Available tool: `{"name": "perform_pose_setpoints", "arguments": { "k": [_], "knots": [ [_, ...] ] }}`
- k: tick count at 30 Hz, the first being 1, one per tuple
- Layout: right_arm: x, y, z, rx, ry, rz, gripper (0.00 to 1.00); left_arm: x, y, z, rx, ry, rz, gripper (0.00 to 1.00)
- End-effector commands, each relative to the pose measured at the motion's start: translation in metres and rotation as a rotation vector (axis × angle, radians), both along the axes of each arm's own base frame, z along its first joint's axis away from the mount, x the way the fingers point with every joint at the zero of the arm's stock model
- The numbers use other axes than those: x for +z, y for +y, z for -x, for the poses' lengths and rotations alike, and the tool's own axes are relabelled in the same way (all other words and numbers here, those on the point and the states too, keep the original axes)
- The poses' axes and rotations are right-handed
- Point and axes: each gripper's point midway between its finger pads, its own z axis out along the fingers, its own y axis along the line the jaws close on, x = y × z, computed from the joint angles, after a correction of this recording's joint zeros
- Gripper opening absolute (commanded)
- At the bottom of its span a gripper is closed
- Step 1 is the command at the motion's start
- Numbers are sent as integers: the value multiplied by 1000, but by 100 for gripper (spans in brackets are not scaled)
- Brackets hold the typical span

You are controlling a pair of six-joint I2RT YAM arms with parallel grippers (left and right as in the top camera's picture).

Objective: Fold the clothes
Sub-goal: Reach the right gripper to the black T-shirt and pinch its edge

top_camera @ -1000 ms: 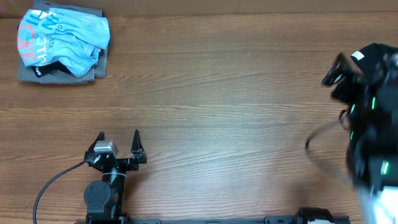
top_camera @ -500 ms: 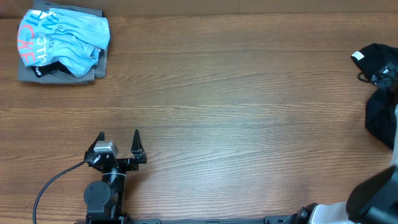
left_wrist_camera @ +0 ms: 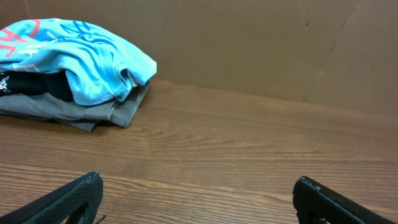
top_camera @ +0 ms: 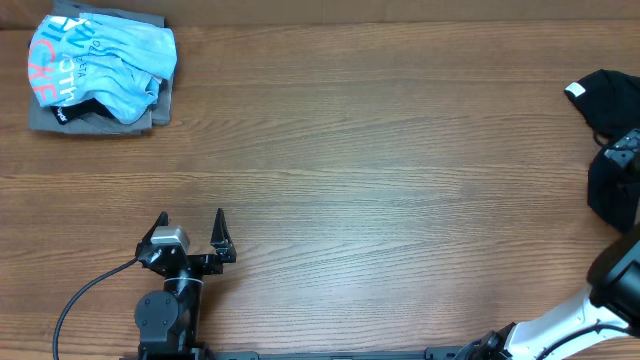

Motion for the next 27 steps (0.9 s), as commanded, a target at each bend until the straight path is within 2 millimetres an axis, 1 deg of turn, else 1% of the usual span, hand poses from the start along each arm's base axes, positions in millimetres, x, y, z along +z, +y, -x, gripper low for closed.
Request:
{"name": "perform_pose_setpoints", "arguments": {
  "k": [1,4,5,8,10,13,18,23,24,27],
  "knots": [
    [-16,-5,-10,9,-1,-11,86,1,3,0,13,-7,-19,100],
    [-33,-6,-11,12,20,-24,83,1,3,0,13,-7,-19,100],
    [-38,-6,-10,20,31,-27,80,1,3,0,13,-7,-19,100],
    [-47,-8,-9,26,50,-26,74,1,3,0,13,-8,-19,100],
    [-46,-9,-10,24,47,-19,67,1,3,0,13,-8,-19,100],
    [-43,-11,-12,22,41,-8,62,1,3,0,13,-8,-19,100],
    [-41,-15,-11,12,48,7,61,1,3,0,13,-8,-19,100],
    [-30,-19,-12,4,54,21,60,1,3,0,13,-8,-19,100],
    [-28,-20,-13,4,54,21,54,1,3,0,13,-8,-19,100],
    [-27,-20,-13,4,56,20,45,1,3,0,13,-8,-19,100]
  ]
}}
